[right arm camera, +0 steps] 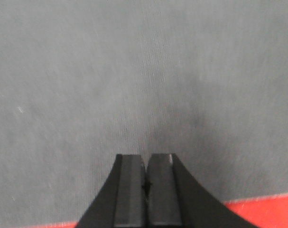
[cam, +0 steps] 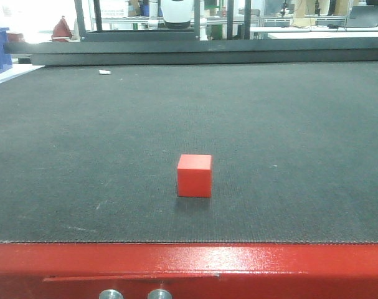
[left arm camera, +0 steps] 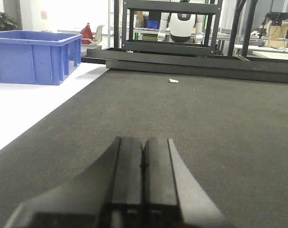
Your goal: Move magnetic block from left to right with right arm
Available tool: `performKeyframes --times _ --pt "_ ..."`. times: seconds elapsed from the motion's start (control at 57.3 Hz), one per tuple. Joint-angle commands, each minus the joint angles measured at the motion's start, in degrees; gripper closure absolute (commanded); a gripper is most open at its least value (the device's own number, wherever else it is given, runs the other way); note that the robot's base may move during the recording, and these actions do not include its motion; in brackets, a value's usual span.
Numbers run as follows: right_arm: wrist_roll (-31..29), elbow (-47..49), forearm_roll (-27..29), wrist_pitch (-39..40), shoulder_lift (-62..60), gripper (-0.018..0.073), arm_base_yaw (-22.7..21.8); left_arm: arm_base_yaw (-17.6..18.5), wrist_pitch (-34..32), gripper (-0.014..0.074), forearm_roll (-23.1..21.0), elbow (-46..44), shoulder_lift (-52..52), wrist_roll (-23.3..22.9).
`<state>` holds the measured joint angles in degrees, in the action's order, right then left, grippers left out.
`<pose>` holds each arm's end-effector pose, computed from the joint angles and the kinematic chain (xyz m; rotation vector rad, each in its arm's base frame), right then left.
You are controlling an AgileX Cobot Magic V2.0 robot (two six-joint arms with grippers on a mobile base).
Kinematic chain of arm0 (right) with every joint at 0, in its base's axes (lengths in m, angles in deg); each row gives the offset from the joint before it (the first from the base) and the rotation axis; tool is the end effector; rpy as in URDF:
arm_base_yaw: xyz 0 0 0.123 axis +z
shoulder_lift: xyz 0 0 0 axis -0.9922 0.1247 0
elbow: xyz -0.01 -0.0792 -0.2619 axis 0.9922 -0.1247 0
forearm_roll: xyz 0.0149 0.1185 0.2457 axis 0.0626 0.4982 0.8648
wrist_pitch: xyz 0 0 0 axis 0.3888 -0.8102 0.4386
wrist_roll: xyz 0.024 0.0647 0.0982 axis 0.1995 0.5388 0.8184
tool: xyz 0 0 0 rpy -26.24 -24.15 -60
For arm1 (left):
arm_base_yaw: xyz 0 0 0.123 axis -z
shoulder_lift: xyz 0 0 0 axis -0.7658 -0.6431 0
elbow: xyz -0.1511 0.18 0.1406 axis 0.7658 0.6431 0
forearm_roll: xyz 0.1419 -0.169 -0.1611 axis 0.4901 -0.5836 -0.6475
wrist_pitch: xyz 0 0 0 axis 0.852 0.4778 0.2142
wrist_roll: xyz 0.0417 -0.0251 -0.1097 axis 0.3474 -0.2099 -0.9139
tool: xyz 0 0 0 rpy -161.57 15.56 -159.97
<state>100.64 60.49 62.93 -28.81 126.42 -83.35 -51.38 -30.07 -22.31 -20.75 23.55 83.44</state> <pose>0.1967 0.0009 0.2513 0.3376 2.3107 0.1661 0.1181 0.0034 0.2097 -0.0597 1.4615 -0.0199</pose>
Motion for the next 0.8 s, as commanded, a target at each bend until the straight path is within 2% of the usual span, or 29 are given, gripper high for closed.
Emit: performKeyframes --times 0.0,0.087,0.14,0.297,0.523,0.628,0.785 --pt "2.17 3.43 -2.06 1.08 2.94 0.0274 2.39 0.44 -4.95 0.0722 -0.27 0.44 0.47 0.01" --pt "4.71 3.97 -2.97 0.83 5.45 0.0041 5.67 0.44 -4.95 0.0722 -0.27 0.44 0.47 0.01" --pt "7.19 4.37 -3.14 0.62 6.95 -0.0064 7.58 0.44 -4.95 0.0722 -0.27 0.44 0.47 0.01" --pt "14.48 7.13 -3.27 -2.61 12.37 -0.0044 13.64 0.44 -4.95 0.0722 -0.27 0.44 0.47 0.01" --pt "17.86 14.36 -3.36 -8.28 21.89 -0.0044 23.00 0.44 -4.95 0.0722 -0.27 0.44 0.47 0.01" --pt "21.72 18.89 -3.36 -11.26 27.48 -0.0044 27.35 0.44 -4.95 0.0722 -0.27 0.44 0.47 0.01" --pt "27.03 26.06 -3.48 -11.54 35.78 -0.0044 32.23 0.44 -4.95 0.0722 -0.27 0.44 0.47 0.01"
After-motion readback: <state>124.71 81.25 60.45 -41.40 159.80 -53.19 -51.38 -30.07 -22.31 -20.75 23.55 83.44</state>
